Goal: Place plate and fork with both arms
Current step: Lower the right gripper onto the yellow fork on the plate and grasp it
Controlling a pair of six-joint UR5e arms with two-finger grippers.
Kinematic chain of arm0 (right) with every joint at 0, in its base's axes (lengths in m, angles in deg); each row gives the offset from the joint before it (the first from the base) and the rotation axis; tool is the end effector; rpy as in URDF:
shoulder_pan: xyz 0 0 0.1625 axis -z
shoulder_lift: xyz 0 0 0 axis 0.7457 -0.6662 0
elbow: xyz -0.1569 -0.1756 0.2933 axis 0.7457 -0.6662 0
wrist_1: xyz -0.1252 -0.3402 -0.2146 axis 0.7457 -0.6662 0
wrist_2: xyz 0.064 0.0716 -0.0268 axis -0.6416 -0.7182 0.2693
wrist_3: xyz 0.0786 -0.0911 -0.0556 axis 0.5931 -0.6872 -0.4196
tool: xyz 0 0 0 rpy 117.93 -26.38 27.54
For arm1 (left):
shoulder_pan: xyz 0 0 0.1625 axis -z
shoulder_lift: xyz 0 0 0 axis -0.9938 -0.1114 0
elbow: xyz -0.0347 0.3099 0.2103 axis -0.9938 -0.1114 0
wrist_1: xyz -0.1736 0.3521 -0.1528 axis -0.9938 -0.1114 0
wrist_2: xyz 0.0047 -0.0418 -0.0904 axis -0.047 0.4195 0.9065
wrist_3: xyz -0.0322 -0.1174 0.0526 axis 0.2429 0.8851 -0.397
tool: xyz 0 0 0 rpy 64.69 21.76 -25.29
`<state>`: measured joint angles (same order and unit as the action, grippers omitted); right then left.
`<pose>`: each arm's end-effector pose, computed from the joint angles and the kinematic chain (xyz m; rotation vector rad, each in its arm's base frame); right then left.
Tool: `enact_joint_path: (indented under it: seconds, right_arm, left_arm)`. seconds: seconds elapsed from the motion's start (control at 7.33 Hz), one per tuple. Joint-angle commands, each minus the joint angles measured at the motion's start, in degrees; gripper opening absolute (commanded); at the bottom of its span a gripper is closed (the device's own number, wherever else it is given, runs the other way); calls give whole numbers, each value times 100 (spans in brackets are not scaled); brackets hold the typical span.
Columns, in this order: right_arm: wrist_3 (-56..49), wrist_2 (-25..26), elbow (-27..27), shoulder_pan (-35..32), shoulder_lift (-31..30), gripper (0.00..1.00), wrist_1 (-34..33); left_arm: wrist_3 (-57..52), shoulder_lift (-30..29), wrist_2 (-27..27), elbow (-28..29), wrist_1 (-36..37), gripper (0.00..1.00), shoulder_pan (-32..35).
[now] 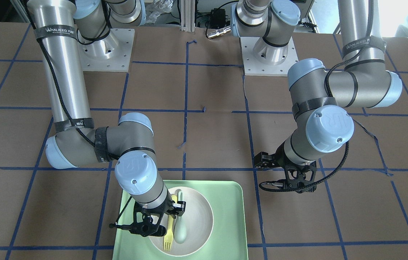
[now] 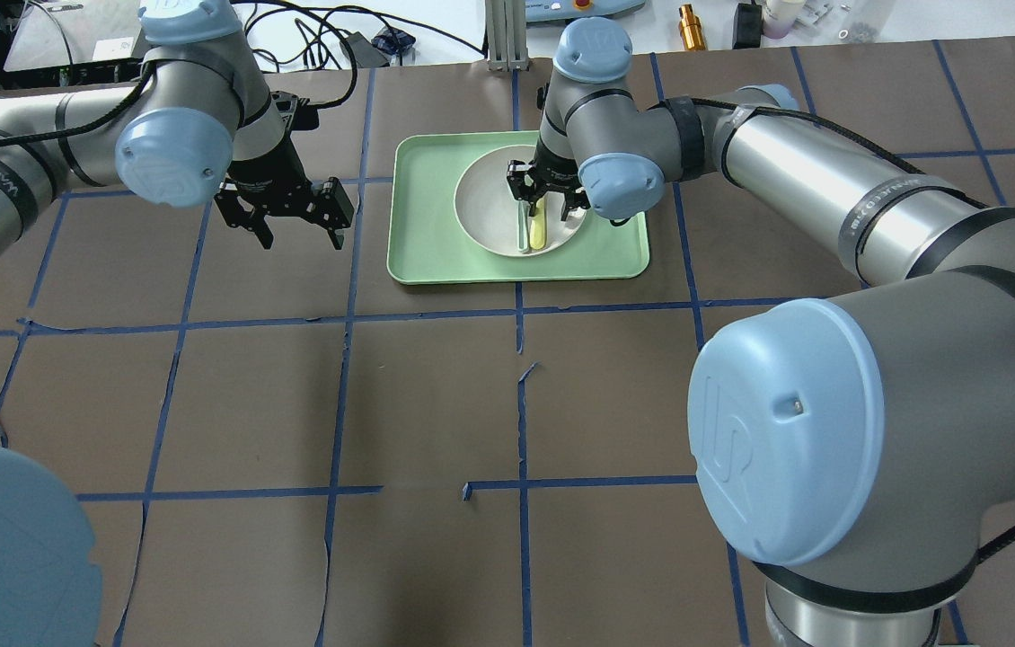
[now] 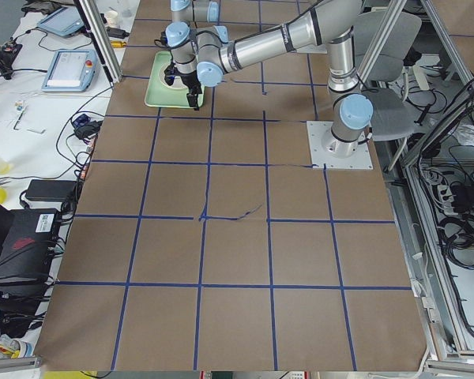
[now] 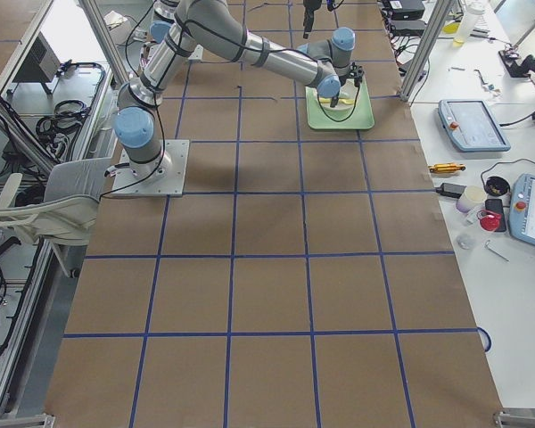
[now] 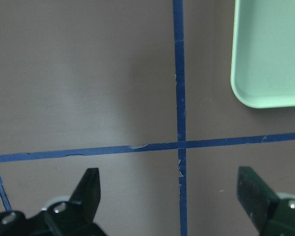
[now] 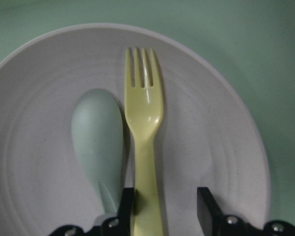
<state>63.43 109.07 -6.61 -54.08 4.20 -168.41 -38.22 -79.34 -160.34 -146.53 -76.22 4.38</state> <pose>0.2980 -0.6678 0.1179 0.1911 2.9889 -0.1127 -0.1116 -0.6026 0.2052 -0.0929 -3.1299 -0.1949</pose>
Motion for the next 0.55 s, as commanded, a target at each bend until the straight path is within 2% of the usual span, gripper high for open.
enact_joint_path:
  seconds: [0.0, 0.27, 0.41]
  right_arm:
    - [-22, 0, -3, 0, 11, 59, 3]
    - [-84, 0, -3, 0, 29, 59, 56]
    - [-275, 0, -3, 0, 20, 44, 65]
  left_arm:
    - [4, -4, -4, 5, 7, 100, 0]
    - [21, -4, 5, 5, 7, 100, 0]
    - [21, -4, 5, -4, 7, 100, 0]
